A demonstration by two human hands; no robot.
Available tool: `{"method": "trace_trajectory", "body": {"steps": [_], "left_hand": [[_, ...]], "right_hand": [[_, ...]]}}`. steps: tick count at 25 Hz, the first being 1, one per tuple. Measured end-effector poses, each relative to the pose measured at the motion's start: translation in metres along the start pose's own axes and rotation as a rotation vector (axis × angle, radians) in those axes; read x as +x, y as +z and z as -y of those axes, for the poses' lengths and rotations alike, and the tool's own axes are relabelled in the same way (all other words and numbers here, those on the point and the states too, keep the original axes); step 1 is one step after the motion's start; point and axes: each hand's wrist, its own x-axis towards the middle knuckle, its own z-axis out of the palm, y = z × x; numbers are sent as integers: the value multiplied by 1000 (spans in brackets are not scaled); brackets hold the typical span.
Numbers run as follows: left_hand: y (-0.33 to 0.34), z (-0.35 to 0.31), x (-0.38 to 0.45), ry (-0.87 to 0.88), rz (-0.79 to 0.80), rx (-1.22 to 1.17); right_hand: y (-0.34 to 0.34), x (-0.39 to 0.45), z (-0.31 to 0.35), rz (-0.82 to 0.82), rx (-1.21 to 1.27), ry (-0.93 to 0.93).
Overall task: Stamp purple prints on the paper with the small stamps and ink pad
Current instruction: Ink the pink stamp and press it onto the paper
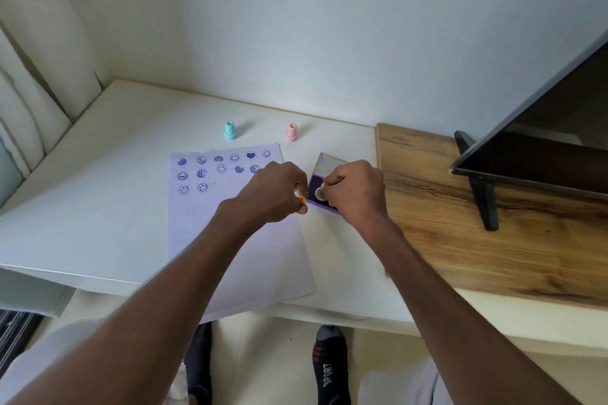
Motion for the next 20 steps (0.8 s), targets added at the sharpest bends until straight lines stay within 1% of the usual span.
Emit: {"method": "trace_trajectory", "body": {"steps": [3,5,7,10,13,14,17,19,20], "left_hand": [[1,-4,-1,-6,11,-1],[0,-5,-2,0,0,-2],[1,-6,-1,-5,-4,11],[2,-6,-2,1,-7,0],[1,-6,-3,12,-11,-9],[0,-7,-4,16,-11,-5],[-1,-9,-5,25,4,9],[-4,-12,-7,32,11,-8],[-6,-14,-8,29,-23,-38]], "right_hand": [[0,-6,3,-8,-84,-55],[1,-5,4,-28,-33,-34],[0,-4,2,-30,-41,-17],[-6,-7,3,-46,-113,-34],[-1,-17,10,-27,-275,-110],[0,-18,11,-34,-290,-121],[-2,-16,15,-53,-277,-104],[-5,-14,13,-22,-254,-38],[-8,-10,11,-22,-198,21]]}}
